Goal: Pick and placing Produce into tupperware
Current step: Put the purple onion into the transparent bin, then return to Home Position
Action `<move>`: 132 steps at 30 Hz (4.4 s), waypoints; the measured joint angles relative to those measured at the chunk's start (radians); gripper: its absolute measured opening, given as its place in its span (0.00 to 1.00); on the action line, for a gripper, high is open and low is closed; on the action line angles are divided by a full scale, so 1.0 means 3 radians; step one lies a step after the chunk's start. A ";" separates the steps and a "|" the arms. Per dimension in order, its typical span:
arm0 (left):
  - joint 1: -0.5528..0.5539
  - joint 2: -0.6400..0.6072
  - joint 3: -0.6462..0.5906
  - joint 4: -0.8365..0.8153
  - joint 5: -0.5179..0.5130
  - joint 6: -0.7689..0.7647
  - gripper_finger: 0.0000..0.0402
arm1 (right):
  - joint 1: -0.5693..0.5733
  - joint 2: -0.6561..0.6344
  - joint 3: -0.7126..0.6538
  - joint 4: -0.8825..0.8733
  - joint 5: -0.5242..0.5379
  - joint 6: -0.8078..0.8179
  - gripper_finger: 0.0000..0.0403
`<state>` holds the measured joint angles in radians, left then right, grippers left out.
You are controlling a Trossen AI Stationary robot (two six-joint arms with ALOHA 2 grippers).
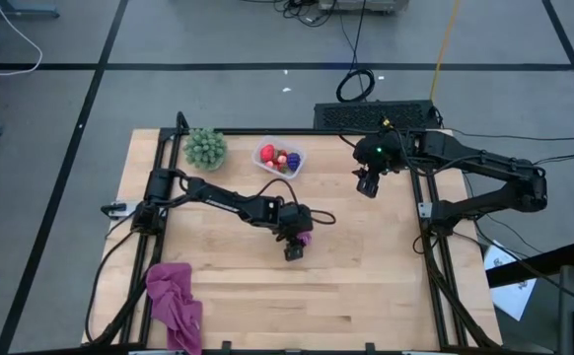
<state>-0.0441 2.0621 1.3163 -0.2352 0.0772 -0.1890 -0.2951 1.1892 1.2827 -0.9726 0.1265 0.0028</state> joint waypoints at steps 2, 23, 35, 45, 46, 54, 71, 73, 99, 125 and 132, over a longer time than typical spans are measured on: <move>0.0000 0.0000 0.0056 -0.0046 0.0002 0.0000 0.59 | 0.0000 0.0000 0.0000 0.0000 0.0000 -0.0001 0.45; 0.0685 -0.0005 0.1750 -0.2838 -0.1501 0.0773 0.65 | 0.0000 0.0000 0.0000 -0.0017 0.0000 0.0000 0.45; 0.1562 -0.0041 0.1815 -0.3023 -0.1043 0.0909 0.64 | 0.0001 0.0000 0.0001 -0.0076 0.0000 -0.0051 0.45; 0.1810 -0.0041 0.1760 -0.2634 -0.0589 0.1071 0.66 | 0.0003 0.0000 0.0001 -0.0093 0.0000 -0.0088 0.45; 0.1821 -0.0039 0.1760 -0.2621 -0.0570 0.1062 0.66 | 0.0003 0.0000 0.0001 -0.0097 -0.0001 -0.0088 0.45; 0.1857 -0.0013 0.1757 -0.2539 -0.0525 0.1064 0.71 | 0.0003 0.0000 0.0001 -0.0111 0.0000 -0.0081 0.45; 0.1911 -0.0018 0.1692 -0.2520 -0.0749 0.1248 0.76 | 0.0003 0.0000 0.0001 -0.0153 -0.0001 -0.0039 0.45; 0.1955 -0.0043 0.1692 -0.2526 -0.0807 0.1315 0.76 | 0.0003 0.0000 0.0001 -0.0153 -0.0001 -0.0037 0.45; 0.0923 -0.2848 0.1696 -0.2756 -0.0951 0.0547 0.77 | 0.0003 0.0001 0.0001 -0.0162 0.0000 -0.0073 0.45; -0.1069 -0.4803 -0.0167 -0.2149 -0.2210 -0.0537 0.77 | 0.0001 -0.2334 -0.0408 -0.0004 0.0024 0.0403 0.45; -0.1107 -0.5434 -0.1125 -0.1790 -0.2162 -0.0748 0.77 | 0.0001 -0.2962 -0.1239 0.0462 -0.0172 0.0560 0.45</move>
<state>-0.3763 0.4318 0.9787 -0.7723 -0.5714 -0.4133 -0.2947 0.3005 0.9111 -0.8340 0.0748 0.1708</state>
